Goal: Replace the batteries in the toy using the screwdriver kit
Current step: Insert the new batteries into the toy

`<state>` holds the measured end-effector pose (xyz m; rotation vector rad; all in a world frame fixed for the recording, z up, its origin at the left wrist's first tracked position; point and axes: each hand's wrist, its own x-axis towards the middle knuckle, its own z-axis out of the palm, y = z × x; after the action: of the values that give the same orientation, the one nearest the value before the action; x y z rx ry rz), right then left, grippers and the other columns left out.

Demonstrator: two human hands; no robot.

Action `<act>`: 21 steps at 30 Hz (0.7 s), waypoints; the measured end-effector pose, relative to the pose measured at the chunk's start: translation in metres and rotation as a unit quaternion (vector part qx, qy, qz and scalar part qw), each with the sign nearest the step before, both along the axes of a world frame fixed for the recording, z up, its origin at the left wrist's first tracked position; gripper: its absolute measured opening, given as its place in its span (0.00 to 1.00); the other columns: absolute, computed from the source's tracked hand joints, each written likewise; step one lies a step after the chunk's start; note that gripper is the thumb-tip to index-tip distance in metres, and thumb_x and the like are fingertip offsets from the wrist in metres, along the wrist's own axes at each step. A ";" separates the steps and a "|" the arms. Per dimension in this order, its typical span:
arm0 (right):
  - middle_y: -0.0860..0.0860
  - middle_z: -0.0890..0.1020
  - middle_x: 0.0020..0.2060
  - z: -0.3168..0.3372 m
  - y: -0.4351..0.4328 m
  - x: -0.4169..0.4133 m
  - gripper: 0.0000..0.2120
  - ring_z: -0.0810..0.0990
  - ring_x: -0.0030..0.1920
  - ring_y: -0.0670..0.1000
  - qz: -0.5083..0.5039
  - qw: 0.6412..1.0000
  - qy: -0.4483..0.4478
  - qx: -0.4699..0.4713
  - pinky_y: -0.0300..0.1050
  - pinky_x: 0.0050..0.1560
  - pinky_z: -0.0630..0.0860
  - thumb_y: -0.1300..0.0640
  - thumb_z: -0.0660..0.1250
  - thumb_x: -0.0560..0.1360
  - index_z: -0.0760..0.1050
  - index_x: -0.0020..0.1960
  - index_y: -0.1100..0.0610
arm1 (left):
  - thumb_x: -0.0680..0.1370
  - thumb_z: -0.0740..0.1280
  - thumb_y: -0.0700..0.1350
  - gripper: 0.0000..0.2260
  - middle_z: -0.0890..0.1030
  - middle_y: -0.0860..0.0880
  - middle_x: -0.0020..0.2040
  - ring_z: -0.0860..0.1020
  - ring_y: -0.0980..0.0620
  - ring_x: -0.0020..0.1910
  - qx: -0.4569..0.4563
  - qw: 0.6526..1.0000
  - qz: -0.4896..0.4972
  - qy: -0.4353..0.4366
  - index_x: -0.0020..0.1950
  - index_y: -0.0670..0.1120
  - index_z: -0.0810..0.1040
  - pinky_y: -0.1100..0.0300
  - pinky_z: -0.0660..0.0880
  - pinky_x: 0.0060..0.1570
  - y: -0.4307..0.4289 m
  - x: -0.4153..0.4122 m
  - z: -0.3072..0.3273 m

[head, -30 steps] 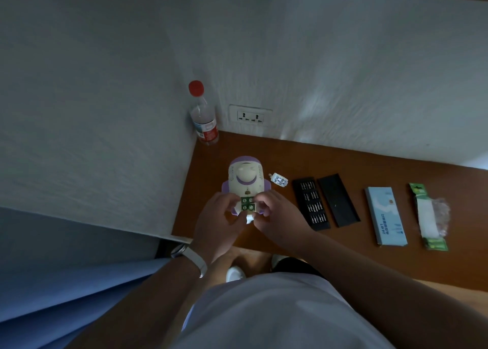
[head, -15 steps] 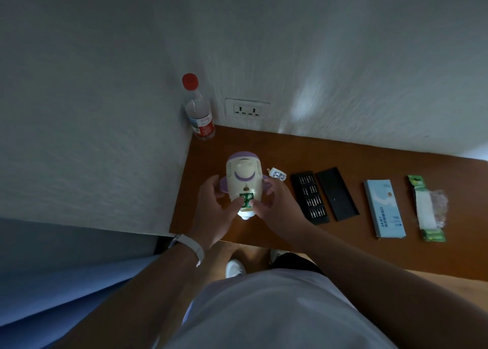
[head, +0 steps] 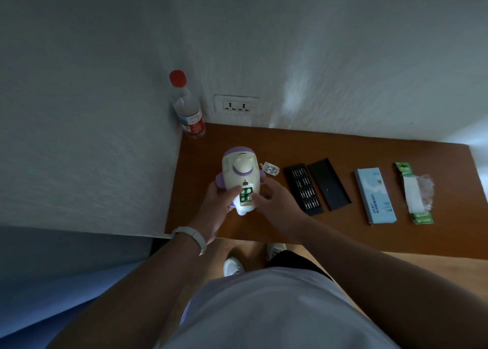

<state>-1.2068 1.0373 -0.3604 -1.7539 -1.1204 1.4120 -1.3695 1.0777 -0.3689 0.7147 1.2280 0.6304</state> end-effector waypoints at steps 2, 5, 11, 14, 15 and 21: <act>0.45 0.85 0.48 0.003 -0.003 0.000 0.17 0.84 0.48 0.46 -0.002 1.000 0.011 0.003 0.51 0.51 0.82 0.48 0.69 0.73 0.73 0.60 0.34 | 0.80 0.68 0.39 0.17 0.81 0.44 0.60 0.82 0.49 0.55 0.001 1.000 0.002 -0.008 0.68 0.46 0.69 0.56 0.80 0.49 -0.002 0.000 0.000; 0.48 0.86 0.46 0.009 -0.007 0.000 0.16 0.85 0.47 0.53 -0.002 1.000 0.017 0.015 0.61 0.52 0.81 0.43 0.69 0.70 0.71 0.54 0.26 | 0.80 0.68 0.38 0.21 0.79 0.39 0.64 0.81 0.42 0.61 0.020 1.000 0.000 -0.010 0.71 0.43 0.66 0.46 0.79 0.59 -0.006 -0.003 0.003; 0.51 0.85 0.43 0.027 -0.013 -0.002 0.16 0.83 0.45 0.56 0.007 0.998 0.014 0.063 0.61 0.49 0.82 0.43 0.69 0.71 0.72 0.56 0.27 | 0.81 0.66 0.38 0.18 0.79 0.40 0.66 0.79 0.40 0.64 0.027 0.998 0.010 -0.054 0.70 0.47 0.67 0.39 0.75 0.65 -0.008 -0.007 0.014; 0.52 0.84 0.42 0.039 -0.012 -0.001 0.14 0.83 0.43 0.55 0.016 0.997 0.003 0.074 0.57 0.46 0.81 0.42 0.68 0.70 0.72 0.53 0.27 | 0.81 0.67 0.40 0.19 0.79 0.42 0.66 0.80 0.42 0.63 0.030 0.997 0.022 -0.061 0.71 0.47 0.68 0.41 0.77 0.63 -0.008 -0.007 0.018; 0.51 0.84 0.42 0.041 -0.011 0.000 0.14 0.83 0.43 0.54 0.020 0.997 -0.002 0.074 0.57 0.45 0.81 0.42 0.69 0.71 0.72 0.54 0.29 | 0.80 0.67 0.41 0.19 0.80 0.42 0.65 0.81 0.43 0.62 0.038 0.997 0.026 -0.060 0.70 0.48 0.68 0.43 0.78 0.61 -0.008 -0.006 0.019; 0.51 0.84 0.46 0.047 0.002 0.004 0.21 0.83 0.47 0.53 0.059 0.996 0.013 0.065 0.57 0.52 0.81 0.47 0.68 0.76 0.70 0.68 0.45 | 0.69 0.75 0.51 0.35 0.80 0.42 0.64 0.81 0.42 0.61 0.084 0.992 0.068 -0.063 0.72 0.45 0.67 0.41 0.78 0.60 -0.004 -0.006 0.028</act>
<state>-1.2031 1.0397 -0.3130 -1.5974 -1.2907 1.3932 -1.3756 1.0733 -0.3408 0.7238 1.1224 0.8858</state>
